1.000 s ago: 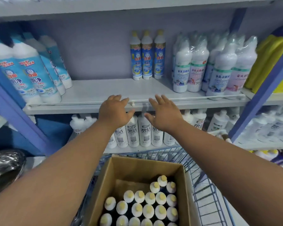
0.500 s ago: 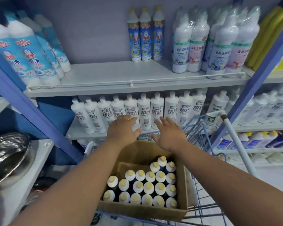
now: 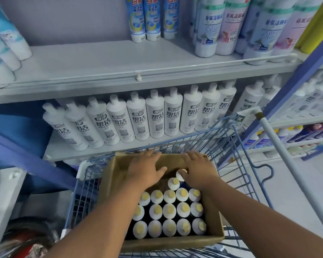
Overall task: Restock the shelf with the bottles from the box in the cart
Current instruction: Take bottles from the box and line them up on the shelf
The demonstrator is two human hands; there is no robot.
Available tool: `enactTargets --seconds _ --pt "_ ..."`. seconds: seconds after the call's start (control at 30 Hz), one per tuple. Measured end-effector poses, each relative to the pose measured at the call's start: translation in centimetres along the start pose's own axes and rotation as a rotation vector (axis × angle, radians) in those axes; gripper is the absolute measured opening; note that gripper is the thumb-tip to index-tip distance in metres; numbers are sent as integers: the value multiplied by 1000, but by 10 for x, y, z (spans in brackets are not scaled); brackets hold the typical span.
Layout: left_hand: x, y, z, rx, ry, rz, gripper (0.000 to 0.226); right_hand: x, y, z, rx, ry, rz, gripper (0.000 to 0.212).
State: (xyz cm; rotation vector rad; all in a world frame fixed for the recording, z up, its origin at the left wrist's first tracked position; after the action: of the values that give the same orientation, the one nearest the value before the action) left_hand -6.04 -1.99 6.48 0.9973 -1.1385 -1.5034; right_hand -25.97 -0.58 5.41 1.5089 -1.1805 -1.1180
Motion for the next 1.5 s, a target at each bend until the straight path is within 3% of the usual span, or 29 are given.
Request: enactTargets --seconds 0.23,0.6,0.73,0.83,1.0,1.13,1.23,1.4,1.5 --pt "8 -56 -2 -25 -2 -163 70 12 -39 18 20 -82 -85 65" --pt "16 -147 10 -101 63 -279 69 40 -120 47 69 -57 -197 65" --pt "16 -179 16 -181 66 -257 49 55 -153 58 123 -48 -239 61" --pt "20 -199 15 -289 115 -224 35 65 -169 64 177 -60 -229 45" --pt "28 -219 15 -363 142 -163 21 76 -179 63 101 -21 -208 39" --pt "24 -218 11 -412 181 -143 12 75 -177 61 64 -6 -177 34" --pt "19 -203 7 -451 231 -112 25 66 -164 58 53 52 -154 41" --pt "16 -151 7 -533 295 -110 48 53 -112 51 79 106 -73 30" --pt "15 -112 8 -538 324 -77 52 45 -70 47 151 83 -54 21"
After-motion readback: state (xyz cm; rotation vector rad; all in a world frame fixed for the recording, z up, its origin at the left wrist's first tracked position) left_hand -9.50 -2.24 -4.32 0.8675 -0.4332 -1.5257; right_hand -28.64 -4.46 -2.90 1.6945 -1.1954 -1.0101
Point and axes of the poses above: each hand's wrist, its own x-axis towards the middle knuckle, its own y-axis out of the back of the hand, z = x × y, the point moved 2 cm from there along x, towards the middle knuckle, and after that the axes turned 11 degrees about z, right-handed, at the moved point
